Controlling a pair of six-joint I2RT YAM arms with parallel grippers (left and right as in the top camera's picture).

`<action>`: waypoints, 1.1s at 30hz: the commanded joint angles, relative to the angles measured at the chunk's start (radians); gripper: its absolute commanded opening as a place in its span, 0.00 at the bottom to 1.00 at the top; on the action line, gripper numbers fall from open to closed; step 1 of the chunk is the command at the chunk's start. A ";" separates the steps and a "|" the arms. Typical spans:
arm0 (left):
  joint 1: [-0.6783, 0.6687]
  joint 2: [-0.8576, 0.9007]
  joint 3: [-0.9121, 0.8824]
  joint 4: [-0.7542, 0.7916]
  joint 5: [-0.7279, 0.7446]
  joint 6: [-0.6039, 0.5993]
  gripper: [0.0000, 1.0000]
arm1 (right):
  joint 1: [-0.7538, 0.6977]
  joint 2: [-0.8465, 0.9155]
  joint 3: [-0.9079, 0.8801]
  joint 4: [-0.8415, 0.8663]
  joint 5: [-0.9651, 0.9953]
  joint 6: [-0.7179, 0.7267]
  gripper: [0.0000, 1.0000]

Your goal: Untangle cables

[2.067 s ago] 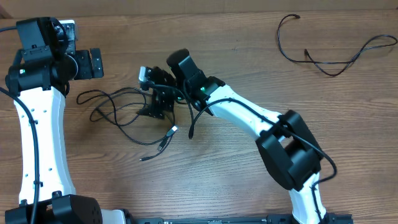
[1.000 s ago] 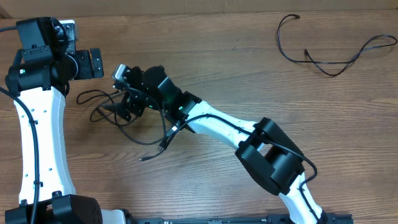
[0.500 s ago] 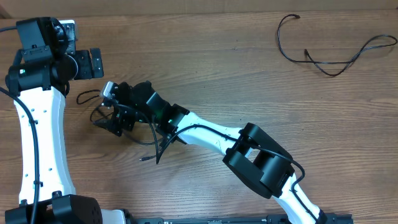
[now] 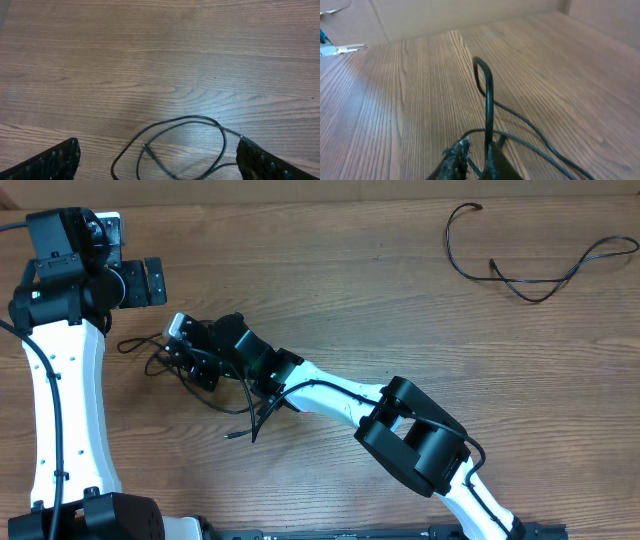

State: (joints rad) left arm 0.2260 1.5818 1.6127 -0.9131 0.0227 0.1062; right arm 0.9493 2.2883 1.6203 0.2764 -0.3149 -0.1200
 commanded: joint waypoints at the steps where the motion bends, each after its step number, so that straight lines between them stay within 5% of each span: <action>1: -0.002 -0.005 0.008 -0.002 -0.005 -0.013 1.00 | -0.002 0.013 0.011 0.006 0.001 0.001 0.12; 7: -0.002 -0.005 0.008 -0.002 -0.004 -0.013 0.99 | -0.003 0.013 0.011 0.006 0.001 0.001 0.11; 8: -0.002 -0.005 0.008 -0.002 -0.004 -0.013 1.00 | -0.003 0.013 0.011 0.006 0.001 0.001 0.15; 10: -0.002 -0.005 0.008 -0.002 -0.005 -0.013 1.00 | -0.003 0.013 0.011 0.003 0.000 0.000 0.38; 27: -0.002 -0.005 0.008 -0.002 -0.004 -0.013 1.00 | -0.009 0.090 0.011 0.060 0.038 0.006 0.43; 33: -0.002 -0.005 0.008 -0.002 -0.005 -0.013 1.00 | -0.009 0.091 0.011 0.088 0.038 0.024 0.31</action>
State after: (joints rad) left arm 0.2260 1.5818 1.6127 -0.9131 0.0216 0.1062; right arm 0.9443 2.3688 1.6203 0.3408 -0.2829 -0.1085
